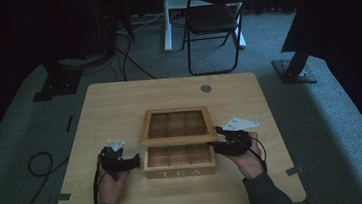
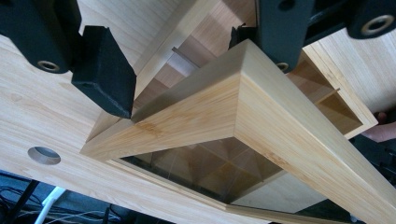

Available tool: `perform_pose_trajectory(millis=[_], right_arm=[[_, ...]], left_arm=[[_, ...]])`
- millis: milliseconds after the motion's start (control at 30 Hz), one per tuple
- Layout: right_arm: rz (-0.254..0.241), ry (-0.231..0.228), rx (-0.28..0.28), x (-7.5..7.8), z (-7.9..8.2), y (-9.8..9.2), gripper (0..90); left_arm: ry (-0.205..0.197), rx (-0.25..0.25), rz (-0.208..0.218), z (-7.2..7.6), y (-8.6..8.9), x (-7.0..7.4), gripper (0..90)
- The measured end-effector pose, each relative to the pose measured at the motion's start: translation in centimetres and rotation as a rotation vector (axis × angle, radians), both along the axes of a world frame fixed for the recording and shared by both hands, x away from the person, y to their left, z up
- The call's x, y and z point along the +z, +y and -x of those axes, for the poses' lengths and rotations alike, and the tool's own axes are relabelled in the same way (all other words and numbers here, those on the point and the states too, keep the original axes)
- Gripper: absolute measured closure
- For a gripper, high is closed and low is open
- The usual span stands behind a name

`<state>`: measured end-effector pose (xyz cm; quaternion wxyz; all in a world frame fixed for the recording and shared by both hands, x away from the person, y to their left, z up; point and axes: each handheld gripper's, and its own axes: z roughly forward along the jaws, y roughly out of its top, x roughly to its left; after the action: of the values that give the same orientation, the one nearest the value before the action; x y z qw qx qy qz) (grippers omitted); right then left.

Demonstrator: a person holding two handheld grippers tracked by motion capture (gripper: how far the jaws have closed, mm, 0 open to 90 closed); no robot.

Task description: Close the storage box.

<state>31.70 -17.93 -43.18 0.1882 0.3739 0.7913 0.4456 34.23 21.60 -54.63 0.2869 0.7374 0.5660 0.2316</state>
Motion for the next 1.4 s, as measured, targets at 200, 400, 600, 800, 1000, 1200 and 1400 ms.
perform_pose_trajectory(millis=[200, 400, 600, 800, 1000, 1200, 1400], right_arm=[[0.007, 0.003, -0.004, -0.2, 0.3, 0.1, 45.2], [0.017, 0.007, -0.004, -0.4, 0.5, 0.2, 45.1], [0.023, 0.016, 0.003, -0.7, 0.7, 0.1, 44.9], [0.026, 0.028, 0.014, -1.1, 0.8, 0.2, 45.1], [0.042, 0.030, 0.026, -1.6, 1.0, 0.5, 45.2], [0.049, 0.032, 0.034, -2.0, 1.2, 0.6, 45.1], [0.049, 0.035, 0.036, -2.4, 1.3, 0.6, 45.1]], left_arm=[[0.000, 0.003, 0.005, 0.0, 0.0, 0.0, 1.6], [0.001, 0.002, 0.004, 0.0, 0.0, 0.0, 1.6], [0.000, 0.002, 0.004, 0.0, 0.0, 0.0, 1.6], [0.000, 0.003, 0.004, 0.0, 0.0, 0.0, 1.6], [-0.001, 0.004, 0.005, 0.0, 0.0, 0.0, 1.6], [0.000, 0.003, 0.004, 0.0, 0.0, 0.0, 1.6], [0.001, 0.001, 0.003, 0.0, 0.0, 0.0, 1.6]])
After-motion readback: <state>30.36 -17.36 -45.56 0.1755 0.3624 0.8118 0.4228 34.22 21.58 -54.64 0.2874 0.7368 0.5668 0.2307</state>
